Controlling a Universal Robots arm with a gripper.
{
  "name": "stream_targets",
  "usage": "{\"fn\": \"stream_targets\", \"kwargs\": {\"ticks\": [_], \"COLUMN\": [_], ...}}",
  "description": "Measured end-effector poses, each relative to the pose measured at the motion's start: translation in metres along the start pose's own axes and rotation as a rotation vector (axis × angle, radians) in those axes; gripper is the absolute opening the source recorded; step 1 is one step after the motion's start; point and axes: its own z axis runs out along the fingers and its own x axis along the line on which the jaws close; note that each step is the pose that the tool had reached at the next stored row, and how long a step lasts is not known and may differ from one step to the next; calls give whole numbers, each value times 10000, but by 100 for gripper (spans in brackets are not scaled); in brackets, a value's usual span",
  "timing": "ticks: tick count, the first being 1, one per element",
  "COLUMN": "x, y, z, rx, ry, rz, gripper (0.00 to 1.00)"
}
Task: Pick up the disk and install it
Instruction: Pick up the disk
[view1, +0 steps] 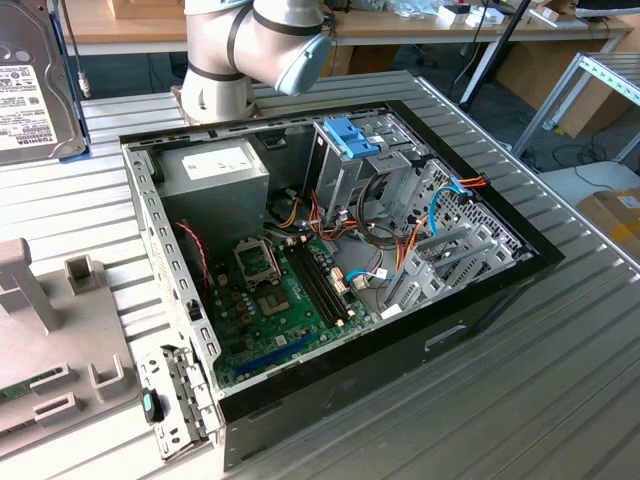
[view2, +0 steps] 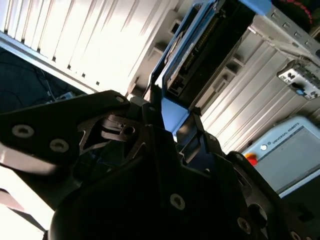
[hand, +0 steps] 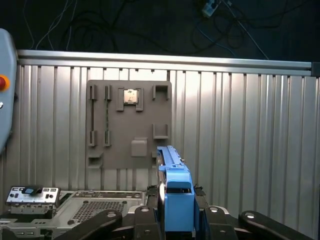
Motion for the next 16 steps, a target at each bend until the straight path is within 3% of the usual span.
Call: {"fn": "stream_targets", "kwargs": {"ticks": [4, 7, 11, 13, 16], "x": [0, 2, 5, 7, 7], "y": [-15, -89, -230, -333, -342], "z": [0, 0, -1, -1, 0], "rx": [-1, 0, 0, -1, 0], "ry": [0, 0, 1, 0, 0], "rz": [-3, -2, -1, -2, 0], "gripper": [36, 36, 36, 36, 36]}}
